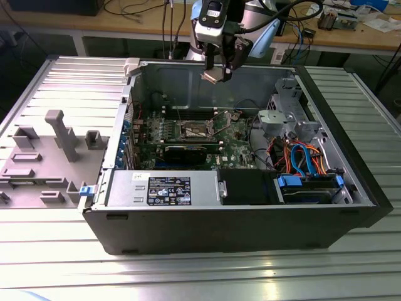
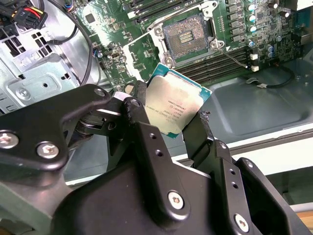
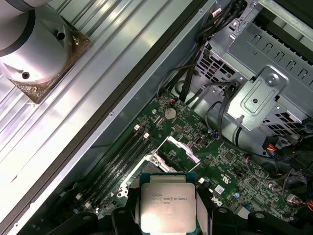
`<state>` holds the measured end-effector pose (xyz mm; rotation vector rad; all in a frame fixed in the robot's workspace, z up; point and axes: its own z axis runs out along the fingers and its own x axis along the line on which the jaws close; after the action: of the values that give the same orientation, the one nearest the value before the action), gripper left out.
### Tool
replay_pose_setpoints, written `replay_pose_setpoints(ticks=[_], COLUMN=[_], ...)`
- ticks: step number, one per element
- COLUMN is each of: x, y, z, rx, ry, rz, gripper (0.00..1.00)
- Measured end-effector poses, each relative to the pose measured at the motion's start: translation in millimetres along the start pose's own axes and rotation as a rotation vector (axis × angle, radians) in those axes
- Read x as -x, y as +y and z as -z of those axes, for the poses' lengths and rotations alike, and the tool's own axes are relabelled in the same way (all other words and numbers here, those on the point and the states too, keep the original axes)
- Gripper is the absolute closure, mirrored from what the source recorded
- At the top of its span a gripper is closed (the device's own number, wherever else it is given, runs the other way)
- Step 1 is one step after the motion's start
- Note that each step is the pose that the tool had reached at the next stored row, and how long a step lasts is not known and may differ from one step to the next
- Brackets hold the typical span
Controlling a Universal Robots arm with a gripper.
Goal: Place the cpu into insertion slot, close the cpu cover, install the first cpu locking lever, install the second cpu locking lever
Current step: 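Place the cpu into insertion slot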
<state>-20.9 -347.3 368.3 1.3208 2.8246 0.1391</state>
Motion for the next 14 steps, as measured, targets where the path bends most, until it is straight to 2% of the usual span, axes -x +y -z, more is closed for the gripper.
replay_pose_setpoints(ticks=[8,14], x=[0.0,0.0], y=[0.0,0.0], z=[0.0,0.0], rx=[0.0001,0.0006], ry=[-0.0001,-0.0027], rz=[-0.002,-0.031], gripper=[0.46,0.46])
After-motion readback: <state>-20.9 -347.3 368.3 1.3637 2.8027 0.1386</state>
